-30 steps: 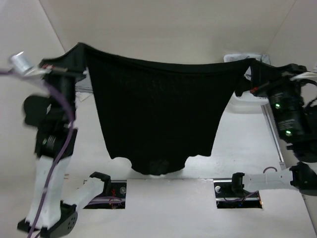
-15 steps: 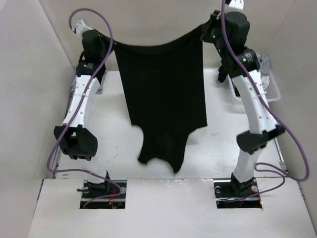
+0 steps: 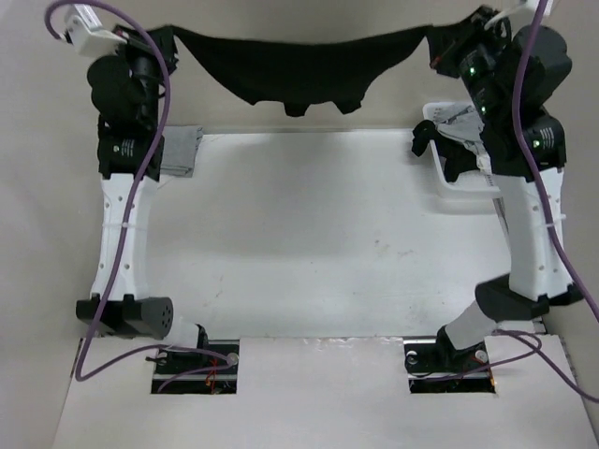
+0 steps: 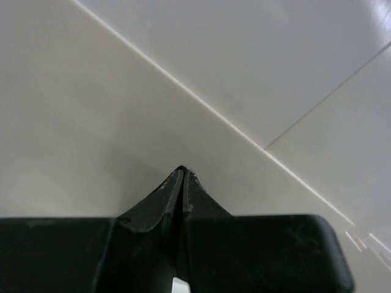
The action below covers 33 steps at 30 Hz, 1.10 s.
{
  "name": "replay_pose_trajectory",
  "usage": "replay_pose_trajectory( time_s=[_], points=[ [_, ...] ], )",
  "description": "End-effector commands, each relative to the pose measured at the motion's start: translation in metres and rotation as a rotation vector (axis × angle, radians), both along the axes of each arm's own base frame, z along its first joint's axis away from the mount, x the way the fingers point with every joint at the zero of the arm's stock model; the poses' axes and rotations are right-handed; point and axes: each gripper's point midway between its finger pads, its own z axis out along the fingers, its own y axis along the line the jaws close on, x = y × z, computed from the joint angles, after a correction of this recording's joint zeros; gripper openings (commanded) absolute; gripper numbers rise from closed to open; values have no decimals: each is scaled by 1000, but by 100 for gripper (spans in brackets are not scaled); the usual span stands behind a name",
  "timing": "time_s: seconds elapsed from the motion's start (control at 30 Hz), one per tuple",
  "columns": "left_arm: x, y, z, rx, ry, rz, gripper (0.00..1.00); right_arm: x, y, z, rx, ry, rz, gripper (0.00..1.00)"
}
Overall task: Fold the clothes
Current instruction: Fold the tank top
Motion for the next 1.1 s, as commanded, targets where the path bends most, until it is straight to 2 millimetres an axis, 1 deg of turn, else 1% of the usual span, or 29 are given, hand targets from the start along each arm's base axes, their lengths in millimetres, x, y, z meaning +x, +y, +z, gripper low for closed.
replay_pose_trajectory(
  time_s=[0.0, 0.03, 0.1, 0.17, 0.23, 0.3, 0.43, 0.47, 0.5, 0.57, 0.63, 0.67, 0.73, 0.77, 0.8, 0.87, 0.93, 1.0, 1.07],
  points=[
    [-2, -7, -43, 30, 60, -5, 1, -1, -1, -36, -21, 73, -10, 0],
    [-8, -9, -62, 30, 81, -5, 1, -8, 2, -53, -34, 102, -10, 0],
    [-22, -14, -101, 24, 126, -9, 1, -29, 4, -93, -45, 151, -9, 0],
    [-45, -18, -149, 21, 181, -9, 1, -54, 8, -144, -53, 208, 2, 0],
    [-73, -23, -198, 24, 237, -21, 1, -85, 12, -202, -41, 284, 24, 0],
    [-106, -23, -241, 35, 291, -25, 1, -120, 20, -249, -16, 342, 72, 0],
    [-177, -22, -317, 68, 423, -51, 1, -195, 29, -342, 0, 497, 185, 0],
    [-192, -21, -334, 78, 461, -63, 1, -207, 30, -359, 4, 536, 206, 0],
    [-206, -20, -350, 80, 501, -70, 1, -224, 31, -384, -6, 600, 237, 0],
    [-230, -20, -375, 64, 566, -95, 1, -255, 31, -428, -12, 728, 282, 0],
    [-247, -20, -392, 54, 623, -111, 2, -284, 34, -464, -26, 842, 335, 0],
    [-252, -23, -391, 38, 625, -129, 3, -296, 37, -477, -37, 887, 362, 0],
    [-258, -26, -386, -2, 622, -148, 3, -315, 43, -489, -49, 945, 403, 0],
    [-260, -28, -384, -13, 626, -153, 3, -324, 47, -492, -57, 965, 425, 0],
    [-260, -28, -383, -19, 629, -152, 3, -330, 51, -492, -74, 969, 440, 0],
    [-254, -25, -382, -21, 622, -129, 3, -332, 58, -485, -95, 937, 441, 0],
    [-238, -24, -383, -15, 618, -97, 3, -314, 62, -475, -120, 883, 383, 0],
    [-213, -29, -382, 1, 606, -78, 3, -280, 62, -463, -138, 822, 299, 0],
    [-182, -32, -381, 0, 598, -52, 2, -240, 67, -447, -120, 759, 267, 0]
  ],
)
